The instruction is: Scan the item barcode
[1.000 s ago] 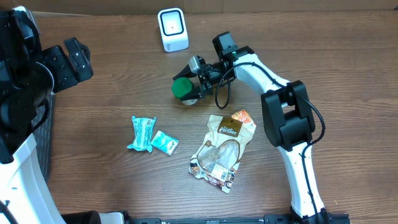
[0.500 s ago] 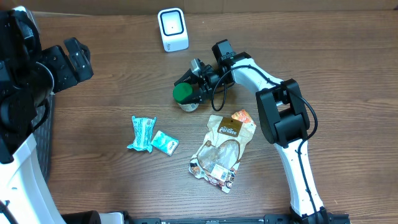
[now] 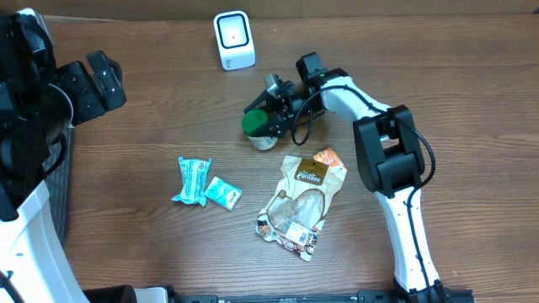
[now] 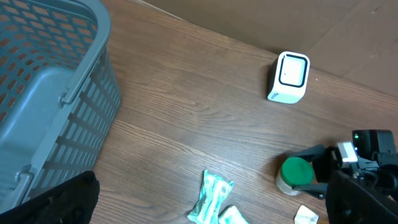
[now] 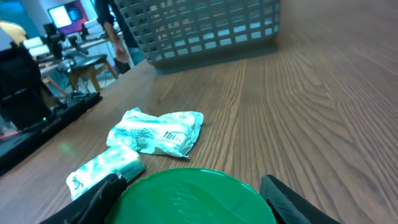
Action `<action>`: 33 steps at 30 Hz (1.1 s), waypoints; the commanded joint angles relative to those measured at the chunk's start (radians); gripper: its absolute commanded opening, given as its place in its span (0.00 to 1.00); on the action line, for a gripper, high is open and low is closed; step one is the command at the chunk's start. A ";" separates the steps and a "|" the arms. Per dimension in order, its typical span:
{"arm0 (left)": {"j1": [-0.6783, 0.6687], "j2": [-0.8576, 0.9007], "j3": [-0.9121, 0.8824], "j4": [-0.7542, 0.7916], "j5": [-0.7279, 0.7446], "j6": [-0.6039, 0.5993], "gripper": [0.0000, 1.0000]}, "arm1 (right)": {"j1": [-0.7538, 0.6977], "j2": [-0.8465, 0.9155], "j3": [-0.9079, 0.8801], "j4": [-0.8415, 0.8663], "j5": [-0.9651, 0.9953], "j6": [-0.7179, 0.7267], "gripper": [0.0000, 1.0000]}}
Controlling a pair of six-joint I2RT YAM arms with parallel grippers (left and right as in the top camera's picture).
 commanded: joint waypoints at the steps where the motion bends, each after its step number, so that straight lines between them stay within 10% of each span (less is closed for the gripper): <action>1: 0.005 0.003 0.007 0.005 -0.009 -0.009 1.00 | -0.006 -0.009 0.008 -0.002 -0.050 0.011 0.65; 22: 0.005 0.003 0.007 0.005 -0.009 -0.009 1.00 | -0.001 -0.010 0.009 0.043 -0.114 0.011 0.72; 29: 0.005 0.003 0.007 0.005 -0.009 -0.009 1.00 | -0.048 -0.035 0.011 0.040 -0.109 0.061 1.00; 33: 0.005 0.003 0.007 0.005 -0.009 -0.009 1.00 | -0.088 -0.092 0.018 0.040 -0.105 0.185 1.00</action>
